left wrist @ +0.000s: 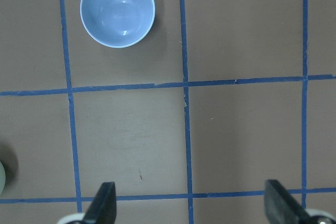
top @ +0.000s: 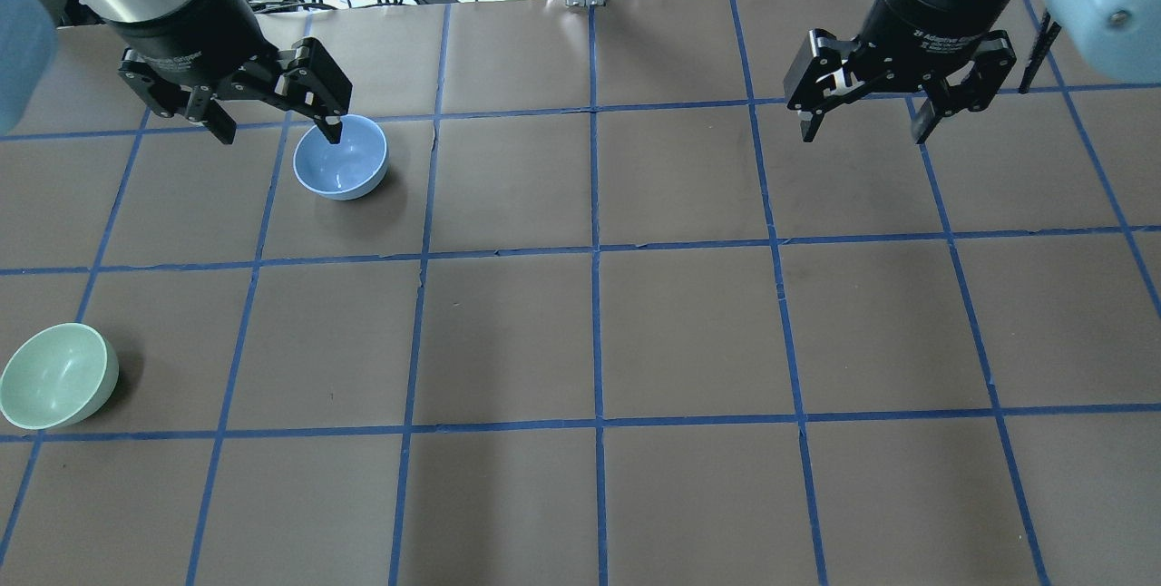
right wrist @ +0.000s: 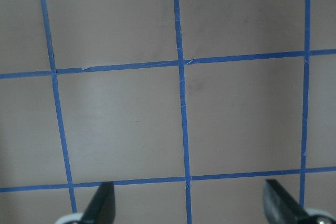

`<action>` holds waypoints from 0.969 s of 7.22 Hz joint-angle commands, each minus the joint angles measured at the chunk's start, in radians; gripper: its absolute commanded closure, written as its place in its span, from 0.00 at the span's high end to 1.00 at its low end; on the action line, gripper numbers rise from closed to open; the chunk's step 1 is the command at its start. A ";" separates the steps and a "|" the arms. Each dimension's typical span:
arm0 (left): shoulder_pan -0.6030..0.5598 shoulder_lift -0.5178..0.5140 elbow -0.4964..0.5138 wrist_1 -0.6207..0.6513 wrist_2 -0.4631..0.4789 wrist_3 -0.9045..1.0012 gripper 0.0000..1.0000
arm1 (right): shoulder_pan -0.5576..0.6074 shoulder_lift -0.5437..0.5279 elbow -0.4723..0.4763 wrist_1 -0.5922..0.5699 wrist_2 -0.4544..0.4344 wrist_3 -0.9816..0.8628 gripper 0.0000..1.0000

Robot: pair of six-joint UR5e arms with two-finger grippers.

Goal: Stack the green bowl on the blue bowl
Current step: 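Move the left gripper away from the blue bowl toward the green bowl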

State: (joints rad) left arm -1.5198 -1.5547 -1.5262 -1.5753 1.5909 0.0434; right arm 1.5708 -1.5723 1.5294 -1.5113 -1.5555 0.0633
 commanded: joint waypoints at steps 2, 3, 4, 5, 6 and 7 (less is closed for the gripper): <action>0.221 -0.019 -0.009 -0.011 0.007 0.173 1.00 | 0.000 0.000 0.000 -0.001 0.000 0.000 1.00; 0.296 -0.019 -0.026 -0.015 0.009 0.249 1.00 | 0.000 0.000 0.000 -0.001 0.000 0.000 1.00; 0.375 -0.019 -0.067 -0.014 0.009 0.332 1.00 | 0.000 0.000 0.000 0.000 0.000 0.000 1.00; 0.468 -0.019 -0.118 -0.002 0.006 0.477 1.00 | 0.000 0.000 0.000 -0.001 0.000 0.000 1.00; 0.575 -0.033 -0.162 0.044 0.003 0.551 1.00 | 0.000 0.000 0.000 -0.001 0.000 0.000 1.00; 0.652 -0.051 -0.196 0.091 0.003 0.634 1.00 | 0.000 0.000 0.000 0.000 0.000 0.000 1.00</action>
State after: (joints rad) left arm -0.9796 -1.5871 -1.6728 -1.5373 1.5953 0.5655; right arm 1.5708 -1.5723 1.5294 -1.5121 -1.5555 0.0629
